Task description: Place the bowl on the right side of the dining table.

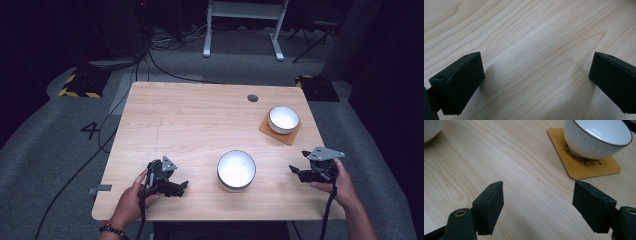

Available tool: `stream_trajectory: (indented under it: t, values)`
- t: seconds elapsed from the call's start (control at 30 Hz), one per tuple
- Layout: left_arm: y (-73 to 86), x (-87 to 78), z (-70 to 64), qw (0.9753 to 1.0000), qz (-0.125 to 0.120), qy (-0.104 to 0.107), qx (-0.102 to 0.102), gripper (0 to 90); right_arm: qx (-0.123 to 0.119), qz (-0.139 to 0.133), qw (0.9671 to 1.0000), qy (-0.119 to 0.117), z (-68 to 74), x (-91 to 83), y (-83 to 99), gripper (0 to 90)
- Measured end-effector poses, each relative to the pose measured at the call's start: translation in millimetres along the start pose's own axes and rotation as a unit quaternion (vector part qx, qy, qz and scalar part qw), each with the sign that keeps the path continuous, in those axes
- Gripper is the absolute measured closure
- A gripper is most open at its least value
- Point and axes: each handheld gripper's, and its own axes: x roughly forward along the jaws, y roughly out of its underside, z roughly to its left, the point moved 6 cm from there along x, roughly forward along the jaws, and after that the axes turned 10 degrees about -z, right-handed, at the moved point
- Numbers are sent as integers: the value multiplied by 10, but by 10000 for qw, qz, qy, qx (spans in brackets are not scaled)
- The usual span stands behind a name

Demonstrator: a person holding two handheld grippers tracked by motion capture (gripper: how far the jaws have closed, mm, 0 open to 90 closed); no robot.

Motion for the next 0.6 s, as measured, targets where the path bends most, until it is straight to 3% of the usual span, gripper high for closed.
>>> stream_trajectory:
  t: [0.4, 0.6]
  values:
    - [0, 0, -1, 10000, -2, 6, -1, 0, 375, 166, 9990, 158, -144, -119, 415, 247]
    - [0, 0, 0, 10000, 0, 0, 1, 0, 597, 133, 9980, 144, -165, -171, 520, 245]
